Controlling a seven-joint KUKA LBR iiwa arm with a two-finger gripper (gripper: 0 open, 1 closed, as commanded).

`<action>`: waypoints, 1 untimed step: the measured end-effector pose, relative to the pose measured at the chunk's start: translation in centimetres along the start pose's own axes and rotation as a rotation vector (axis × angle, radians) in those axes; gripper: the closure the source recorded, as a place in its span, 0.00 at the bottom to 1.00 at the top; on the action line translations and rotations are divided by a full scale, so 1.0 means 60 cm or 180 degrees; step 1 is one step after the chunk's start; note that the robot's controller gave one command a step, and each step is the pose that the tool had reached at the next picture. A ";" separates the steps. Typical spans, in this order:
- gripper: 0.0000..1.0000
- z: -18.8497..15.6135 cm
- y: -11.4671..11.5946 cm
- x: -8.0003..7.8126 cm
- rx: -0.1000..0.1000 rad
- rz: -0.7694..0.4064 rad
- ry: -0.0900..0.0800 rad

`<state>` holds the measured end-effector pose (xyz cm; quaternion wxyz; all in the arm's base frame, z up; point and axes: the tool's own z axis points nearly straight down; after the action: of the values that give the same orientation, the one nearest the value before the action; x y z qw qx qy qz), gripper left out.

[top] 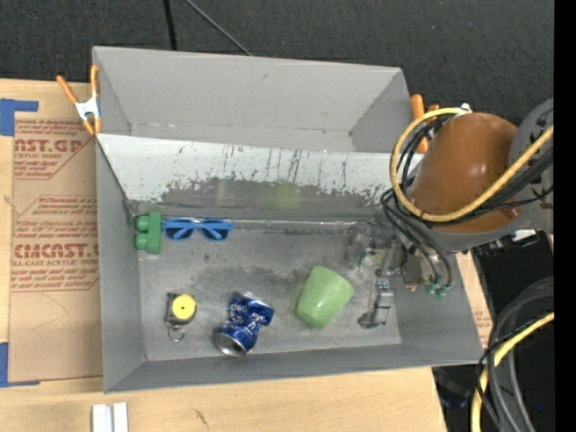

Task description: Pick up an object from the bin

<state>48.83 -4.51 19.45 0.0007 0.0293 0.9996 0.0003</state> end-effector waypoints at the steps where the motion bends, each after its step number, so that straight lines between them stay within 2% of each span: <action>1: 0.00 0.196 0.058 -0.028 -0.0002 -0.0633 0.0011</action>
Offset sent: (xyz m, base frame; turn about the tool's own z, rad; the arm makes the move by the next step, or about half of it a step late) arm 0.0195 0.0323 -0.1142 -0.1969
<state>50.73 -1.13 7.70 -0.0010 -0.0701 0.9975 0.0006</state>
